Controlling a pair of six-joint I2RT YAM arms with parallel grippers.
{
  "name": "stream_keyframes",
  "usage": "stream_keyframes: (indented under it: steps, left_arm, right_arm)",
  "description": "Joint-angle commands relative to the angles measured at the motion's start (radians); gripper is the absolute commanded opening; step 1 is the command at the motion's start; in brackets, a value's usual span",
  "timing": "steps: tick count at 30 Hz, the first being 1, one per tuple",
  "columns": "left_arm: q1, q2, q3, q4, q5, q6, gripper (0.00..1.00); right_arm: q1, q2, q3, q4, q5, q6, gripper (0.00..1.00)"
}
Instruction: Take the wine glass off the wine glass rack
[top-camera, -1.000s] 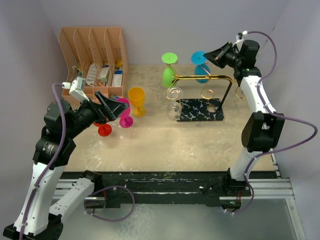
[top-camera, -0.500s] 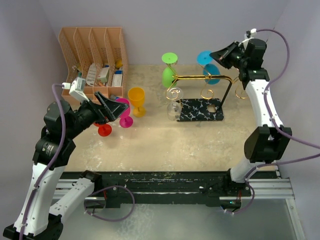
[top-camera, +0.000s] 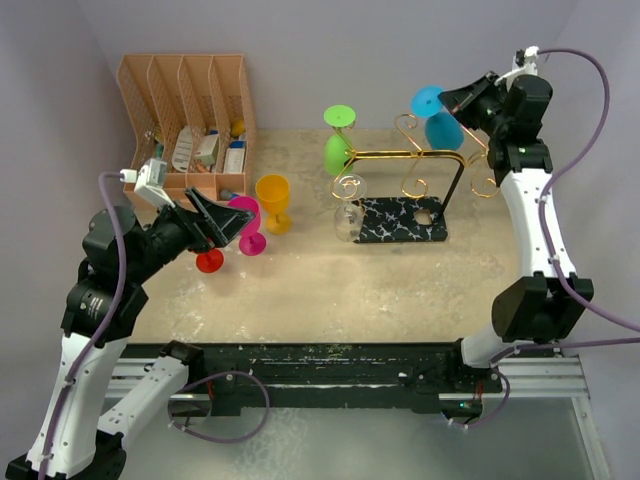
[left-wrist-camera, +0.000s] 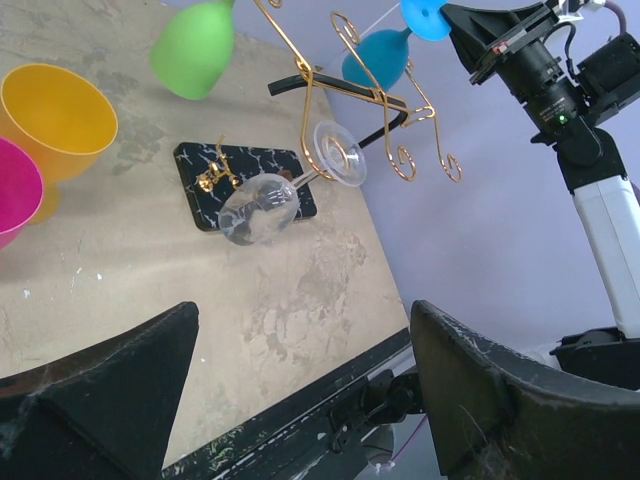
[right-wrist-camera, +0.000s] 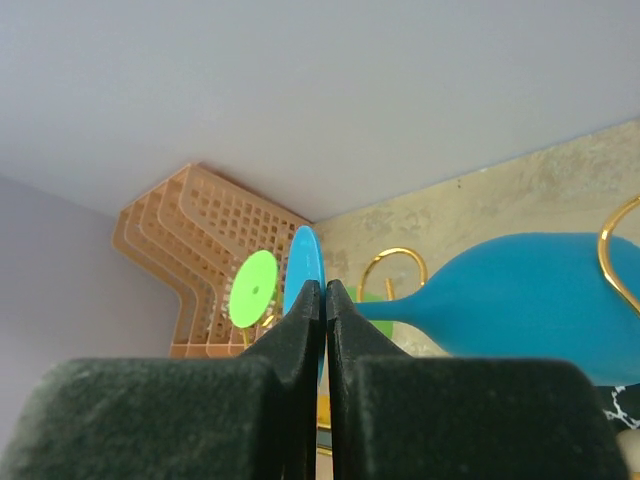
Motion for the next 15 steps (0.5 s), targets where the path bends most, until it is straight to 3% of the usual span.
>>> stream_keyframes:
  steps: [1, 11, 13, 15]
  left_arm:
    - [-0.003, -0.012, 0.03, 0.029, -0.002, -0.016, 0.9]
    - [-0.003, -0.05, 0.044, 0.006, -0.006, -0.023, 0.9]
    - [-0.003, -0.06, 0.048, 0.002, -0.006, -0.032, 0.9]
    - [-0.003, -0.07, 0.05, -0.002, -0.006, -0.046, 0.9]
  right_arm:
    - [0.001, -0.101, 0.007, 0.186, -0.048, -0.037, 0.0]
    - [0.024, -0.167, 0.015, 0.381, -0.25, -0.005, 0.0]
    - [0.077, -0.193, 0.05, 0.341, -0.262, -0.07, 0.0]
    - [0.188, -0.22, 0.108, 0.235, -0.219, -0.245, 0.0]
